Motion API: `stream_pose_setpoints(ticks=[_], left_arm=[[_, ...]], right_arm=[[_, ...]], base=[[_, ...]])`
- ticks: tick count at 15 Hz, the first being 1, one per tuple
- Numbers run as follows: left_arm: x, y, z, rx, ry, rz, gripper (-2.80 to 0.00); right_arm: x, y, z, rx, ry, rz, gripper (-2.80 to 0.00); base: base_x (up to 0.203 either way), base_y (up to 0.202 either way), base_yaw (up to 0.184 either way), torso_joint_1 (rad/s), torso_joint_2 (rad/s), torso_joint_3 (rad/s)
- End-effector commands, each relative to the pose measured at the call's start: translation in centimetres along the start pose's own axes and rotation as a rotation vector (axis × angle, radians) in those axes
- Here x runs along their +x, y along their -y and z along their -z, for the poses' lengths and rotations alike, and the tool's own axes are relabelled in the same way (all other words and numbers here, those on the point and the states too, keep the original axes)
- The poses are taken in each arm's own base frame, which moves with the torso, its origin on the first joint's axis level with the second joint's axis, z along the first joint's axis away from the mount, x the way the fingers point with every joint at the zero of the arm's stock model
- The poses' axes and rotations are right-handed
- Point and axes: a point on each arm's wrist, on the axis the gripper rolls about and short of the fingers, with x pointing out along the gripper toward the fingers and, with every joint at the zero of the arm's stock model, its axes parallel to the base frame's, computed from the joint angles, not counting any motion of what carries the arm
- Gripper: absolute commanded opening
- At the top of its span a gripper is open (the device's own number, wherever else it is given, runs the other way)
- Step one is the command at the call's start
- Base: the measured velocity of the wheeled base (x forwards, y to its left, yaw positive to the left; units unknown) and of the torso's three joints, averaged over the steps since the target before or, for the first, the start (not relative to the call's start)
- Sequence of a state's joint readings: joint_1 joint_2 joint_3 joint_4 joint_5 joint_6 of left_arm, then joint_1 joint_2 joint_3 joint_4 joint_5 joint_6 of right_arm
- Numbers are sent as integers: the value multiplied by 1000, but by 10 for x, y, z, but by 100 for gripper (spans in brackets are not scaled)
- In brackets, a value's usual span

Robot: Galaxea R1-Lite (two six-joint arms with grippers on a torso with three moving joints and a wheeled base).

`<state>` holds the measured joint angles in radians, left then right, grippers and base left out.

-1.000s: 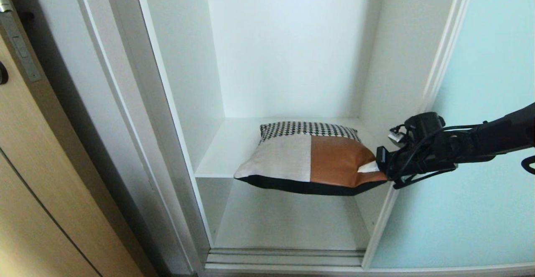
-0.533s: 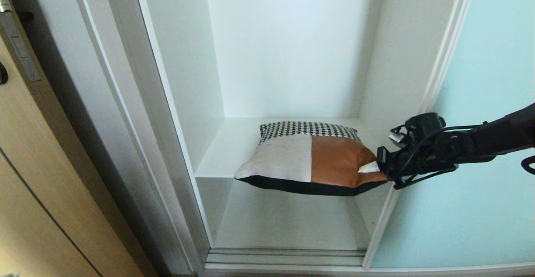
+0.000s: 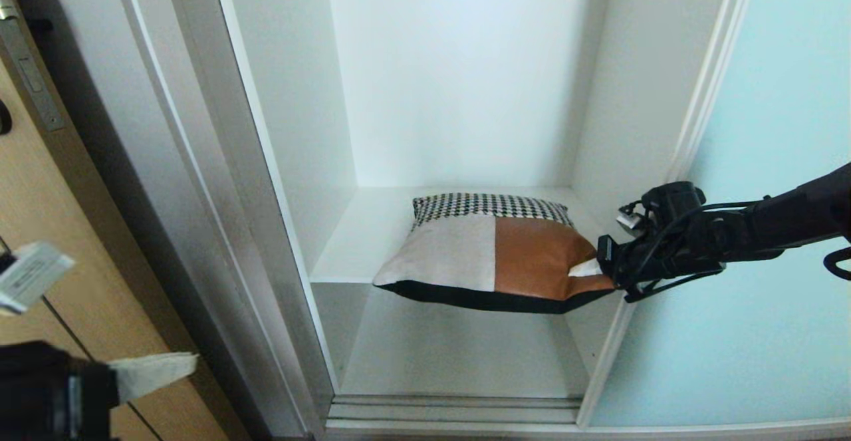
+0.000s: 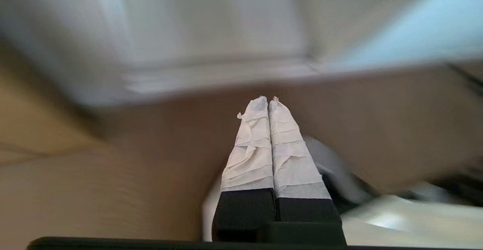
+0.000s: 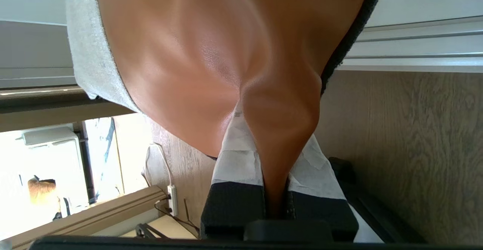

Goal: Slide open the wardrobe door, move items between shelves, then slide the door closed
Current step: Place the pillow on the lower shelf

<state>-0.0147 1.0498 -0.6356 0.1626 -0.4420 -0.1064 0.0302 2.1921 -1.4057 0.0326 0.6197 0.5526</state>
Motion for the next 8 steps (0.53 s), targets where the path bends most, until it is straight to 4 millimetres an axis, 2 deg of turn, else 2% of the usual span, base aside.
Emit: stream_pose_setpoints(ticks=[1, 5, 8], left_arm=[[65, -20, -21, -111, -206, 93, -280], [134, -26, -40, -215, -345, 214, -280], [172, -32, -51, -288, -392, 261, -280]], right_arm=[[2, 2, -1, -2, -2, -2, -280], [0, 5, -2, 2, 4, 1, -280], [-1, 7, -3, 5, 7, 0, -280]], base=[[0, 0, 0, 0, 0, 0], [0, 0, 0, 0, 0, 0], [0, 0, 0, 0, 0, 0]])
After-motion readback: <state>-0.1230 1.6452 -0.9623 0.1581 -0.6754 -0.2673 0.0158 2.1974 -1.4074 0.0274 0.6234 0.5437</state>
